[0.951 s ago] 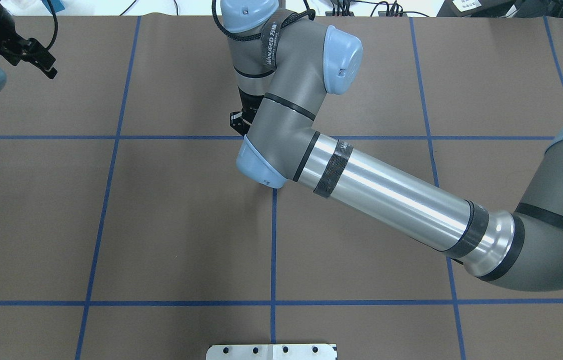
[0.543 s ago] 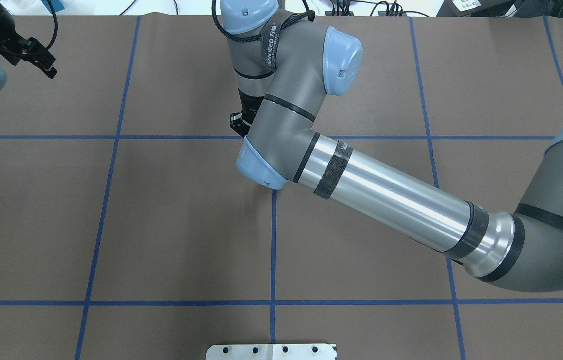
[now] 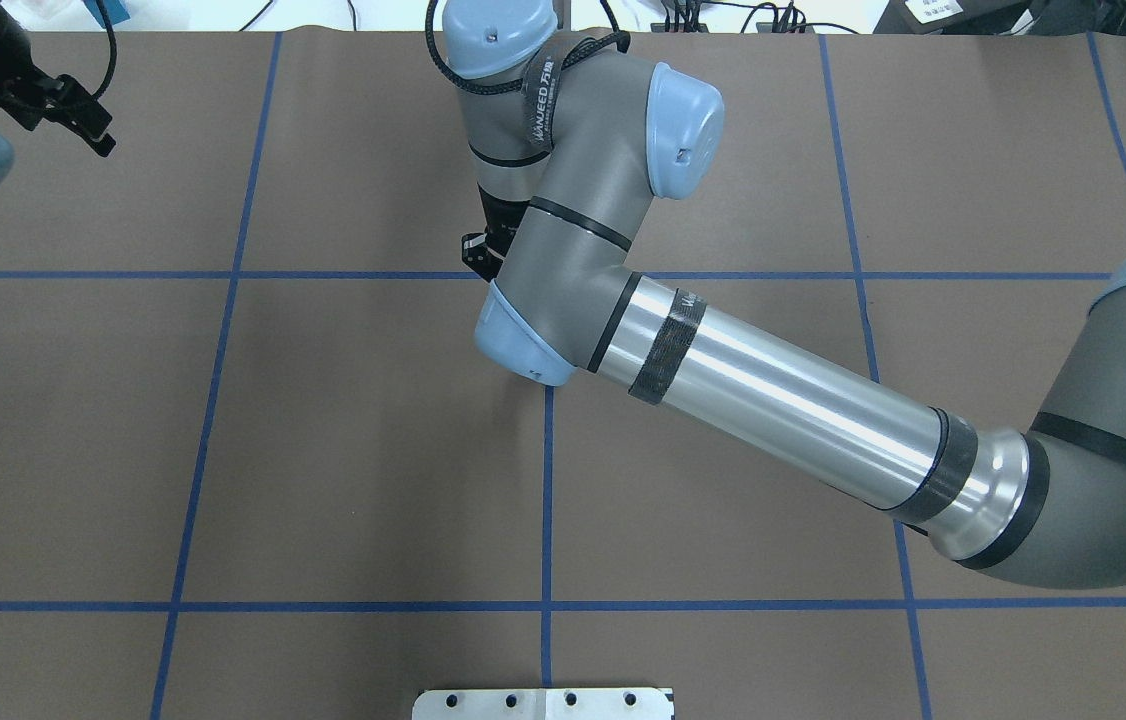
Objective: Assemble PPR valve and pipe with both arms
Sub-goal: 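Lower the chrome fitting onto the valve top and press it in with the right gripper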
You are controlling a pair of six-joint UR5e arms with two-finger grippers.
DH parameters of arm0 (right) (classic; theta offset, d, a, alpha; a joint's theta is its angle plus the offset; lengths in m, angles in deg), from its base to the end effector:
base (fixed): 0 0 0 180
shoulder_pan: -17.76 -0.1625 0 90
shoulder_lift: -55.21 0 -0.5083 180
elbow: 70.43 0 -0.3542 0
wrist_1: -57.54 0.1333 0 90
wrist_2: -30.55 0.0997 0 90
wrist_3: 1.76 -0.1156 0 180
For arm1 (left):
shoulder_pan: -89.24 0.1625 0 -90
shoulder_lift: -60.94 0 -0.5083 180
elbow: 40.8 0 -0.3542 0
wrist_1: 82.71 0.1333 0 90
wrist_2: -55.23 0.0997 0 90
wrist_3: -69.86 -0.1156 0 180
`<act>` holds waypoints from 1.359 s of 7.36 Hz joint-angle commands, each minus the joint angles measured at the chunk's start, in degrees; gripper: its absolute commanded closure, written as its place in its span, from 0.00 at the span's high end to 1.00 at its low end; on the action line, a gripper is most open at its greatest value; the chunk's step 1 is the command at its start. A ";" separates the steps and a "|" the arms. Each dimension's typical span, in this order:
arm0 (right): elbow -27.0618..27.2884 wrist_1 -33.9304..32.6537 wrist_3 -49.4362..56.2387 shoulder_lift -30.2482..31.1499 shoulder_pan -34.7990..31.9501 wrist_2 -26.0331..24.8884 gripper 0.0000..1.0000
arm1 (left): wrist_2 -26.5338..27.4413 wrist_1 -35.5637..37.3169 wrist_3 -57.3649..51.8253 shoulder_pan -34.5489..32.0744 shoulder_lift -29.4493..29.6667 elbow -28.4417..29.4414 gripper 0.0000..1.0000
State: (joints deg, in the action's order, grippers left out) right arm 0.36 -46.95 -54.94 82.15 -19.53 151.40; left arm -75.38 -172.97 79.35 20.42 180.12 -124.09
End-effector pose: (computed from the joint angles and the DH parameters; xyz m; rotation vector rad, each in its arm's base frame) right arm -0.6267 -0.5703 0.1850 -0.1189 -0.7161 -0.1301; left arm 0.1991 -0.6746 0.5133 0.1822 0.7780 0.3337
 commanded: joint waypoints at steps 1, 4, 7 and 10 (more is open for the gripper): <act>0.14 -0.02 0.00 0.40 0.11 0.00 0.00 | 0.00 0.00 0.00 0.00 0.00 0.06 1.00; 1.02 -0.10 0.00 1.10 0.11 0.00 0.00 | 0.00 0.00 0.00 0.09 0.09 0.06 1.00; 1.02 0.16 0.00 1.45 0.20 0.00 0.00 | 0.00 0.00 0.00 0.00 0.00 -0.03 1.00; 1.02 0.25 -0.09 1.36 0.20 0.00 0.00 | 0.00 0.00 0.00 0.09 0.00 -0.03 1.00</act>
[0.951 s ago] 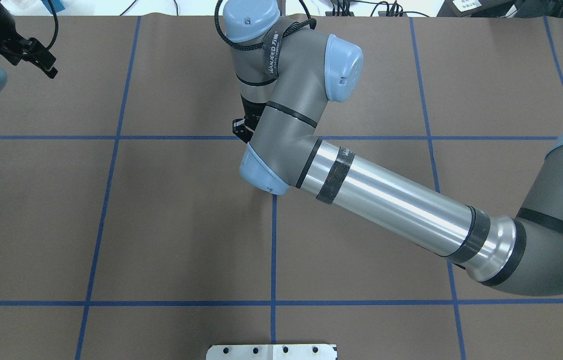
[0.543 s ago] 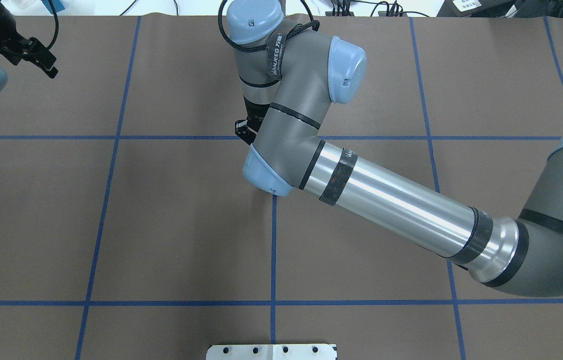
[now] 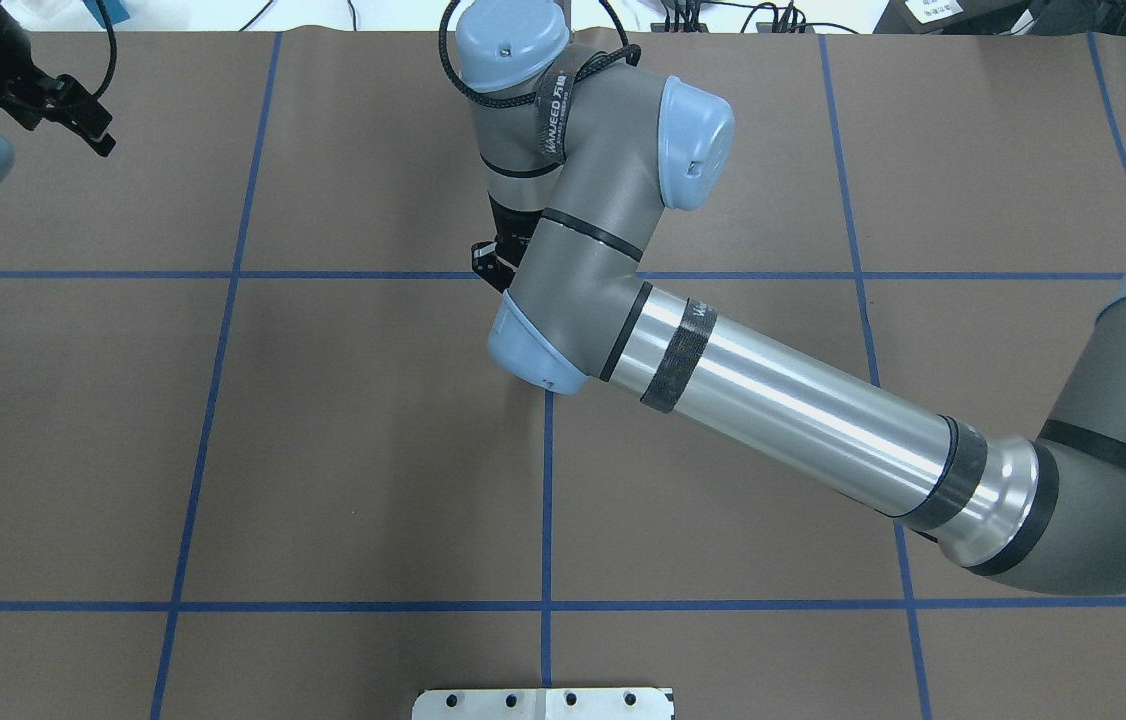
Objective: Assemble PPR valve and pipe with both arms
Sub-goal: 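Lower the chrome fitting onto the valve top and press it in with the right gripper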
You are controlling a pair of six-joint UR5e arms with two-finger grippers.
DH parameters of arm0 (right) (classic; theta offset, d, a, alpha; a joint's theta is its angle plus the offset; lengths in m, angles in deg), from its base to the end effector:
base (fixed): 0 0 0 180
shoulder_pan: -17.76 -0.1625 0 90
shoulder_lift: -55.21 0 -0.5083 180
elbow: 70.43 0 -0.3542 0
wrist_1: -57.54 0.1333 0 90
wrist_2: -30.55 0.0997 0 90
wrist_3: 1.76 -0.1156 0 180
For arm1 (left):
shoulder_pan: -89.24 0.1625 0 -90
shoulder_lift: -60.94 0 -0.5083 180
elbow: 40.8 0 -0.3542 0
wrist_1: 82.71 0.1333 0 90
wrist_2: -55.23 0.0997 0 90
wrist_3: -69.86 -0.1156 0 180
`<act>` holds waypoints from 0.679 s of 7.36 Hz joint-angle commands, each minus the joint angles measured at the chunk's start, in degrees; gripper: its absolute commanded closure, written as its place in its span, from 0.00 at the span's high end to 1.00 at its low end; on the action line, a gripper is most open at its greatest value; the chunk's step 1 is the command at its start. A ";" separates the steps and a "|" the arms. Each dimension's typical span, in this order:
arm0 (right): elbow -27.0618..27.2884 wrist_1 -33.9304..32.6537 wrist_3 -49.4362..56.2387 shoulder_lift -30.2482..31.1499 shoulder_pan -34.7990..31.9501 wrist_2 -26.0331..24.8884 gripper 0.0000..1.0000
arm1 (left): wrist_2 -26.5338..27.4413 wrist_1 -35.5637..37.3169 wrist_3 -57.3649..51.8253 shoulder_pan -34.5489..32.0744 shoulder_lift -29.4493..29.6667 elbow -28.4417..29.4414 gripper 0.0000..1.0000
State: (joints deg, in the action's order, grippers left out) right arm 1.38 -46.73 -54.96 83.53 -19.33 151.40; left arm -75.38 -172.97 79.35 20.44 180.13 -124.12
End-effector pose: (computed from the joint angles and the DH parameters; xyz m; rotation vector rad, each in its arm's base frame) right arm -0.6253 -0.5656 0.1978 -0.1218 -0.7141 -0.1324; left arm 0.1994 -0.6746 0.5130 0.1827 0.7782 0.3342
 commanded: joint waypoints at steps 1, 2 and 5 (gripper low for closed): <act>0.00 0.12 -0.07 -0.02 0.00 0.00 0.00 | 0.00 0.00 0.00 -0.01 -0.01 0.08 1.00; 0.00 0.21 -0.07 -0.02 0.00 0.00 0.00 | 0.00 0.00 0.00 -0.01 -0.01 0.08 1.00; 0.00 0.21 -0.07 0.07 0.09 0.00 0.52 | 0.00 0.00 0.00 -0.01 -0.01 0.08 1.00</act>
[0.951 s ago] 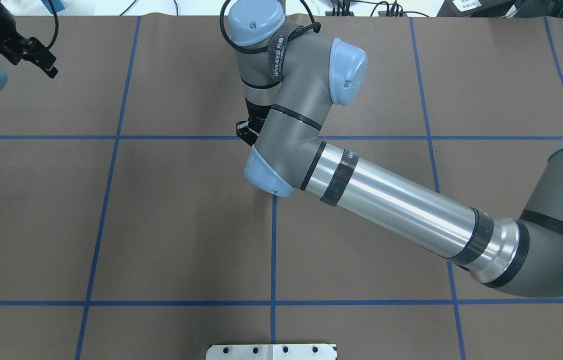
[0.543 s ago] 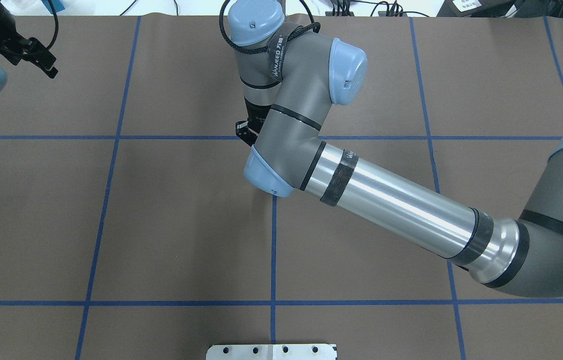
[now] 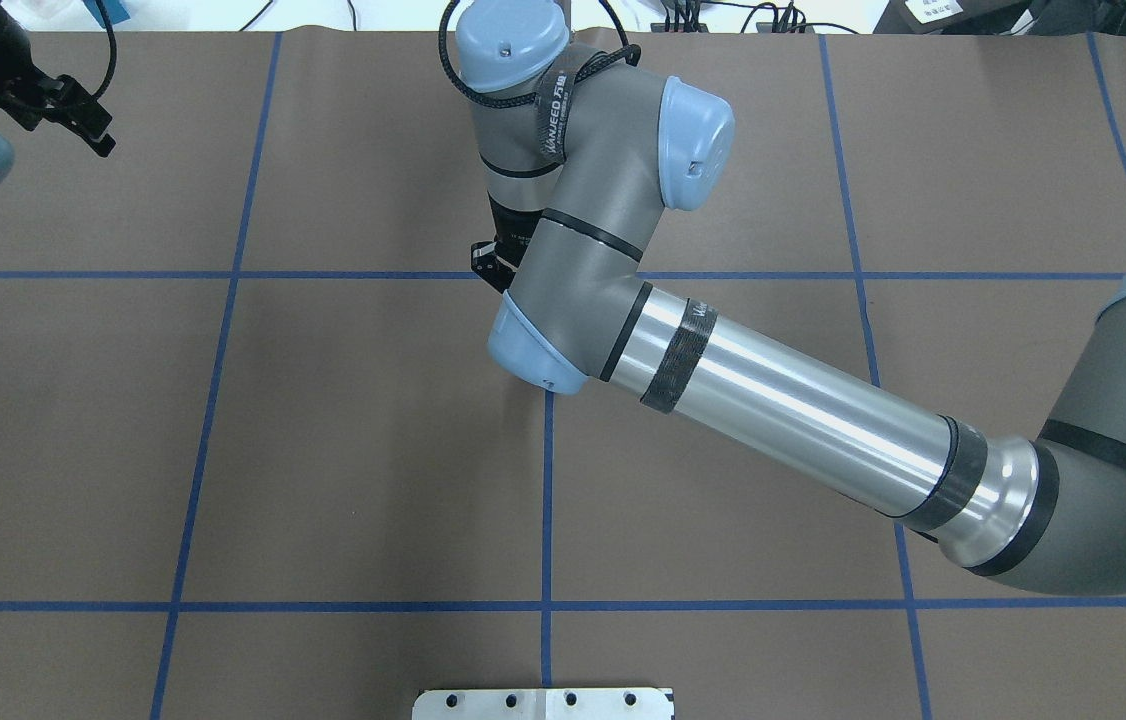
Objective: Assemble PPR valve and pipe with both arms
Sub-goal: 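Open the right gripper and withdraw it away from the assembled valve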
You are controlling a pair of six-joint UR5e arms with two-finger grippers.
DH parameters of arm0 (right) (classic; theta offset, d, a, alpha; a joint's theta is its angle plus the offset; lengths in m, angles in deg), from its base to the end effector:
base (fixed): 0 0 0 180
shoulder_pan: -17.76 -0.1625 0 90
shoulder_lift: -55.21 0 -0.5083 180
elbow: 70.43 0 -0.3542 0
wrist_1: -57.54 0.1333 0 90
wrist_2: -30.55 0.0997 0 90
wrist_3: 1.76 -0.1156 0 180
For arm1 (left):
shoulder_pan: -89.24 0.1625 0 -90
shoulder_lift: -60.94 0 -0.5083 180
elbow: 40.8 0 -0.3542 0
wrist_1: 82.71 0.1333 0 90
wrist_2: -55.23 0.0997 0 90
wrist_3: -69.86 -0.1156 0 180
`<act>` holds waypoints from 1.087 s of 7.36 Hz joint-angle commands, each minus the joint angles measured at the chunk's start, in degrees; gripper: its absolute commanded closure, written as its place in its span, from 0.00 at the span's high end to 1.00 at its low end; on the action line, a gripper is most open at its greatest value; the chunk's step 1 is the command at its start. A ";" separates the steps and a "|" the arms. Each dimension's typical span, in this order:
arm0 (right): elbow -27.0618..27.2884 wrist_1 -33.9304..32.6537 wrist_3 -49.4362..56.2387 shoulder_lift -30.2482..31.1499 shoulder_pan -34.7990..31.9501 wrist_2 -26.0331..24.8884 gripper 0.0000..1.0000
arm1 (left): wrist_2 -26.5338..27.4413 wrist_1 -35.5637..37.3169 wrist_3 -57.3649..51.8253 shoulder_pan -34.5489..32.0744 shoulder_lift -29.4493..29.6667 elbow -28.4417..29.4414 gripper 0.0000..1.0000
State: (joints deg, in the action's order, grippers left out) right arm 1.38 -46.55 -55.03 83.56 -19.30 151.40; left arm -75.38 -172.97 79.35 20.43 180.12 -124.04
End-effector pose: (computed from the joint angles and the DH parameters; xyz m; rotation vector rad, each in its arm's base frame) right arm -0.6257 -0.5653 0.1978 -0.1208 -0.7159 -0.1325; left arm 0.1993 -0.6747 0.5137 0.1813 0.7779 0.3335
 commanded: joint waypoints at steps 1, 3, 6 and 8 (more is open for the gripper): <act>-0.09 0.11 0.00 0.04 0.23 -0.09 0.67 | 0.00 0.00 0.00 0.00 0.00 0.00 1.00; -0.09 0.11 -0.09 0.04 0.32 -0.09 0.81 | 0.00 0.00 0.00 0.00 0.00 0.18 1.00; -0.17 1.25 -1.05 0.30 0.41 -0.18 0.93 | 0.00 0.00 0.00 0.00 0.09 0.35 1.00; 3.31 0.56 -1.41 0.65 -2.12 0.17 0.99 | 0.00 -0.26 -0.78 0.00 0.00 0.01 1.00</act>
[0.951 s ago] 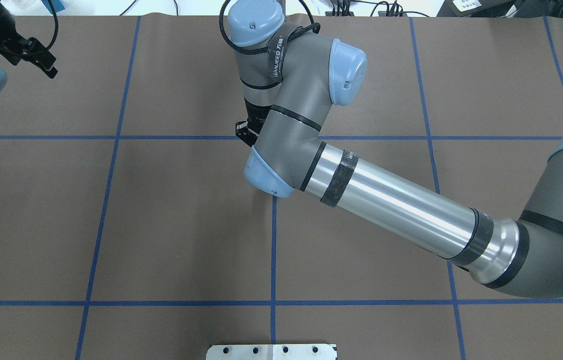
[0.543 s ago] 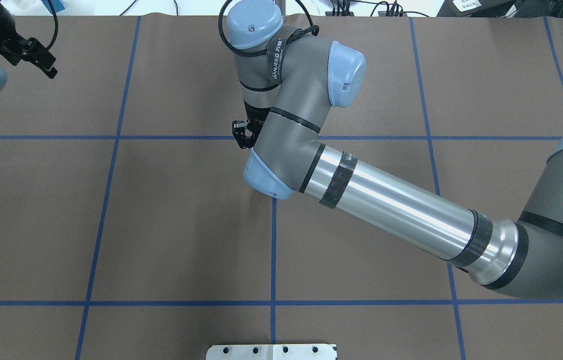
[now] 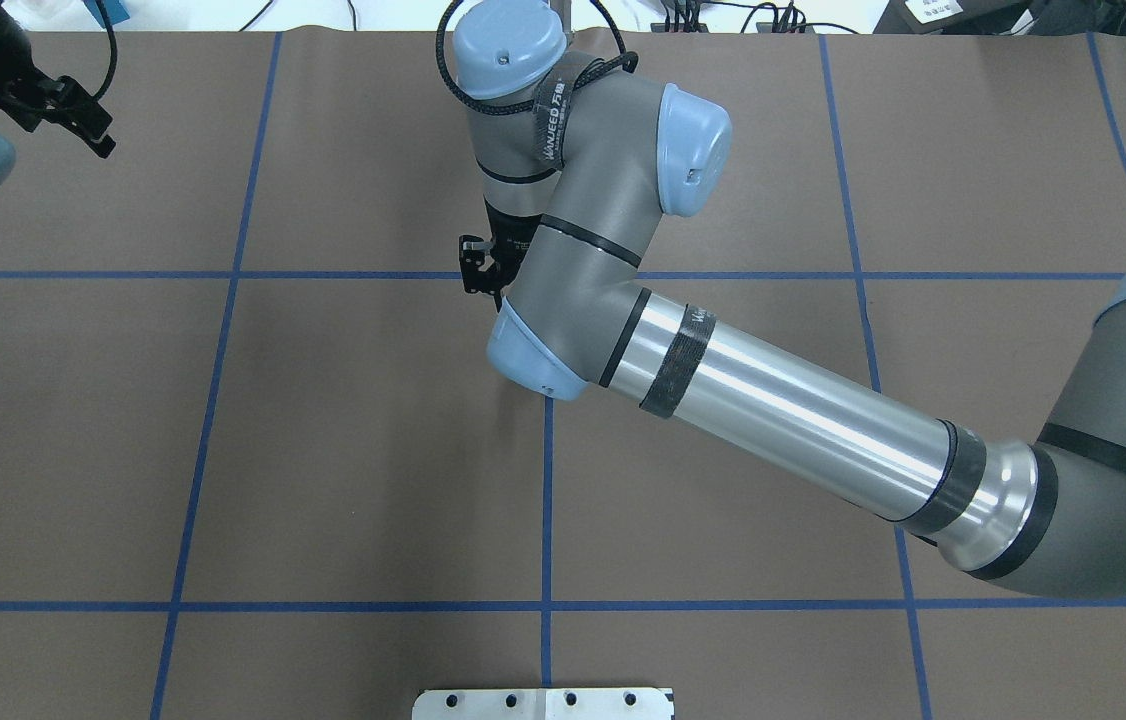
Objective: Assemble PPR valve and pipe with both arms
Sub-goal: 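Open the right gripper and withdraw it away from the assembled valve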
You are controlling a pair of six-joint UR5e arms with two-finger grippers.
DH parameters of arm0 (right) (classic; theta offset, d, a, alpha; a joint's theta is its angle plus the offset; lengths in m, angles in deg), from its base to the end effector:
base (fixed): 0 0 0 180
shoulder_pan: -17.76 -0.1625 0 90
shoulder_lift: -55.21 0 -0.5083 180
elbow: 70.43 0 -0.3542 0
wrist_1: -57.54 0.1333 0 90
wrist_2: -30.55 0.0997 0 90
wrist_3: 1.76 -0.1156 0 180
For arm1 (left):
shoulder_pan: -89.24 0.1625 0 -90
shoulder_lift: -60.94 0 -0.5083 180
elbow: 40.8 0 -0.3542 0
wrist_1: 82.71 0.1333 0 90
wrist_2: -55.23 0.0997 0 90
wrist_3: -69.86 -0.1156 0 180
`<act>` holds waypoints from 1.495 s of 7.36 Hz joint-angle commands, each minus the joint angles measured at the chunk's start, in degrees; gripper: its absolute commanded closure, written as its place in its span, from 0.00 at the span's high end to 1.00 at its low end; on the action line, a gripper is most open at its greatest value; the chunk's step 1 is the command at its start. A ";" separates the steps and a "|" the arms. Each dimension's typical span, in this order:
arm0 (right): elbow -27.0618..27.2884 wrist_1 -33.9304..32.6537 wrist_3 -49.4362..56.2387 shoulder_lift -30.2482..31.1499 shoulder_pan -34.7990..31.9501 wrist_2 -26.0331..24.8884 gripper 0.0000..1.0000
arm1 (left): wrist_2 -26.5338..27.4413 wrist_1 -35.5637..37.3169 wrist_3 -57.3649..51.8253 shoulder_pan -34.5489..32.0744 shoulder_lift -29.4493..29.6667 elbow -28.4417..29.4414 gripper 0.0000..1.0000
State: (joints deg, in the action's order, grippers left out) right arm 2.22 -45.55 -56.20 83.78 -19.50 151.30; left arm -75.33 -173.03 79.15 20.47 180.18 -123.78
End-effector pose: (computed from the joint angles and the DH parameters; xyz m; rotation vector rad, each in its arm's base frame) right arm -0.6216 -0.5661 0.1930 -0.1080 -0.7351 -0.1168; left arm 0.2000 -0.6753 0.5150 0.1803 0.7764 0.3365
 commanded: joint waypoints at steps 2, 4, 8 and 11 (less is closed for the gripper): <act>15.25 -7.35 4.56 8.29 -9.45 1.33 0.99 | -0.14 -3.01 -1.55 -1.96 -1.98 -0.86 1.00; 27.77 -13.26 22.43 21.90 -20.95 5.00 0.99 | -0.22 -3.02 -8.92 -5.47 -8.46 -4.54 1.00; 27.73 -9.52 42.83 38.66 -31.80 6.88 0.99 | -0.31 -5.39 -12.01 -13.38 -19.64 -7.98 1.00; 22.55 4.46 43.53 48.40 -38.83 8.62 0.99 | -0.31 -8.38 -12.02 -17.00 -24.57 -6.94 1.00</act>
State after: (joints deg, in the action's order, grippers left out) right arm 26.91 -46.22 -12.93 129.11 -55.28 158.94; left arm -75.64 -180.75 67.16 4.45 157.75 -130.98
